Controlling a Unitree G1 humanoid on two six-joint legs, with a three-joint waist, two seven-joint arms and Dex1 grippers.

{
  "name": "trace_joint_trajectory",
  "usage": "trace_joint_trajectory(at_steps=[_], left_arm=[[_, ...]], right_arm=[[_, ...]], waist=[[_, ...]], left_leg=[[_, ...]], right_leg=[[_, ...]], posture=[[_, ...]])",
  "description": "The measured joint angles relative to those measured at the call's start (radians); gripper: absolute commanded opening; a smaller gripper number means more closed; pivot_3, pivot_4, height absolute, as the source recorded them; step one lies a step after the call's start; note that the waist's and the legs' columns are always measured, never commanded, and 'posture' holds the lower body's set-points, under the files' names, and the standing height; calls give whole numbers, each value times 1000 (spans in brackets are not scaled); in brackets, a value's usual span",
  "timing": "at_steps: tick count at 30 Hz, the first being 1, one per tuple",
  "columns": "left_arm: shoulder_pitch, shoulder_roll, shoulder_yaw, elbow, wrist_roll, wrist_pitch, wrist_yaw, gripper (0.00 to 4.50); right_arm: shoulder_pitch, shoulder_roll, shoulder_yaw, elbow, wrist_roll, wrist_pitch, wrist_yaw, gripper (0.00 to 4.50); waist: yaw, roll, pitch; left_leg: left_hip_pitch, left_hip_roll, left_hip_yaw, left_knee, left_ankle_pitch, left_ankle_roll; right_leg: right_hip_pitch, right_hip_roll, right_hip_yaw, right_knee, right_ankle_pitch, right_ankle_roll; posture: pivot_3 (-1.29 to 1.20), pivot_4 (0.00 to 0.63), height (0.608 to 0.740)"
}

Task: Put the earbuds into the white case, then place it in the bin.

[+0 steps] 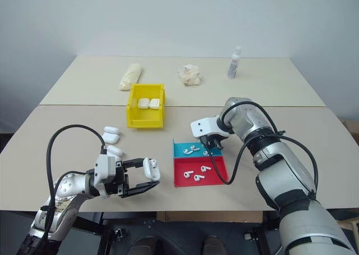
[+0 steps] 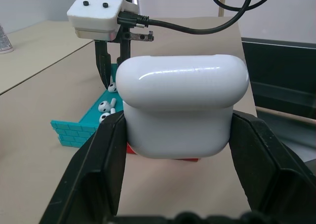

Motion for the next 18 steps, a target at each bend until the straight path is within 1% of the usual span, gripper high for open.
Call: trace_joint_trajectory(at_steps=[6, 10, 11, 13, 14, 16, 18], left_arm=[[-25, -4, -1, 8, -1, 0, -1, 2770], [-73, -24, -5, 19, -14, 1, -11, 2770], [-89, -32, -6, 20, -26, 2, -15, 2770], [-135, -57, -16, 20, -51, 10, -25, 2770], [-147, -61, -19, 19, -61, 12, -28, 2770], [-183, -80, -27, 21, -89, 32, -39, 2770], [-213, -99, -36, 29, -105, 47, -51, 2770]], right_arm=[[25, -13, -12, -61, 4, 31, 1, 715], [75, -52, -109, -240, 69, 152, -2, 715], [89, -67, -151, -307, 95, 198, -3, 715], [141, -108, -281, -523, 185, 354, -4, 715], [155, -117, -320, -585, 216, 401, -4, 715], [225, -155, -443, -796, 314, 572, -5, 715], [289, -168, -567, -977, 428, 757, -26, 715]], waist=[[1, 0, 0], [5, 2, 1], [7, 2, 1], [14, 2, 1], [14, 2, 1], [20, 2, 1], [24, 2, 1]], left_leg=[[-1, 0, 0, 0, 0, 0], [-3, 0, 0, 0, 0, 0], [-4, 0, -1, 0, 0, 0], [-5, 0, -1, 1, 0, 0], [-5, 0, -2, 1, 0, 0], [-5, 0, -2, 2, 0, 1], [-5, 0, -3, 2, 0, 1]], right_leg=[[0, 0, 0, 0, 0, 0], [-2, 0, 0, 0, 0, 0], [-2, 0, -1, 0, 0, 0], [-2, 0, -1, 0, 0, 0], [-2, 0, -2, 0, 0, 0], [-1, 0, -2, 0, 0, 1], [0, 0, -2, -1, 0, 1]], posture=[[0, 150, 740], [0, 150, 740], [0, 150, 740], [0, 150, 740], [0, 150, 740], [0, 150, 740], [0, 150, 740]])
